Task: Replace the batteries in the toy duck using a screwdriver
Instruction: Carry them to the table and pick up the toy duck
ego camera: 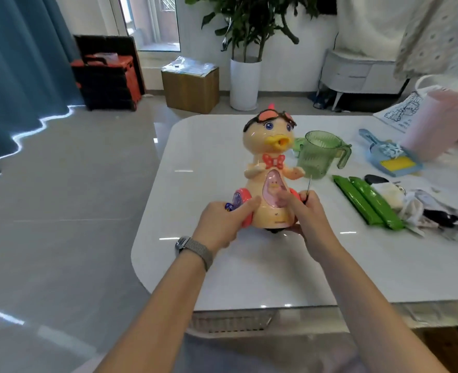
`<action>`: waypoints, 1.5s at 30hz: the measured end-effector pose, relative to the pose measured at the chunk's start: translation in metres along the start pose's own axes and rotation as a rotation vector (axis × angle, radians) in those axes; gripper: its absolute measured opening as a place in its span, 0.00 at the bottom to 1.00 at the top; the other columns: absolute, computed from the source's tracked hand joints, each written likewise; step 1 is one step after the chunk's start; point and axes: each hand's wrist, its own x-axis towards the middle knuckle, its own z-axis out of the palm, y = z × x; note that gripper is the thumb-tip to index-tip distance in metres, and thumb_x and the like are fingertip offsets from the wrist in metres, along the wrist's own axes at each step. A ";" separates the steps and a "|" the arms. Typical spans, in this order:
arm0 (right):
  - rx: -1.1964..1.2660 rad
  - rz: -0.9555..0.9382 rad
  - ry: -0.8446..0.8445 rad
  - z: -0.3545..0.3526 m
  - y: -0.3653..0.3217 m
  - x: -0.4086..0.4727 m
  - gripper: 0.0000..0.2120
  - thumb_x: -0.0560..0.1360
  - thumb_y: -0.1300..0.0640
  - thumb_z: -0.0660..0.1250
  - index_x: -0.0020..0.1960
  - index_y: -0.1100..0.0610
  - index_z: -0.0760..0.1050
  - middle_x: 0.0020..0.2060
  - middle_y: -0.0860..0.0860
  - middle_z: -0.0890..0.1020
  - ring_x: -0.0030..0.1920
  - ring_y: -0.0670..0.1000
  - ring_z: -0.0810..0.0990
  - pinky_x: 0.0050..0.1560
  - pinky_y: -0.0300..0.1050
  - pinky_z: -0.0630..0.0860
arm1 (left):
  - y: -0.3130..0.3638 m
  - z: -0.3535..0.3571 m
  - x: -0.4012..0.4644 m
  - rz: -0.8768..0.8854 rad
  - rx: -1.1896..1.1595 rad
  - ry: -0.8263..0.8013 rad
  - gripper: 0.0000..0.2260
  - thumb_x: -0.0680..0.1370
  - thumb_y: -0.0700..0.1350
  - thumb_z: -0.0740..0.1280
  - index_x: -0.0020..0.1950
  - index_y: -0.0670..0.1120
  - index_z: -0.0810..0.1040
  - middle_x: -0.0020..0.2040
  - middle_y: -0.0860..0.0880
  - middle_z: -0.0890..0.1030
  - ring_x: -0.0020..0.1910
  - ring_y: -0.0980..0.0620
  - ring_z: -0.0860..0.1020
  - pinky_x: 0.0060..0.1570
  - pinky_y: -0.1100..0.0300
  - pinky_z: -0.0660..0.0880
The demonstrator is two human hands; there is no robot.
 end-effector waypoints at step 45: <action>-0.090 -0.077 0.121 -0.001 -0.008 -0.042 0.08 0.74 0.58 0.66 0.40 0.55 0.67 0.41 0.54 0.77 0.42 0.53 0.76 0.50 0.57 0.78 | -0.013 -0.013 -0.042 -0.463 -1.235 0.071 0.10 0.80 0.35 0.56 0.39 0.42 0.67 0.35 0.44 0.68 0.34 0.51 0.66 0.40 0.58 0.72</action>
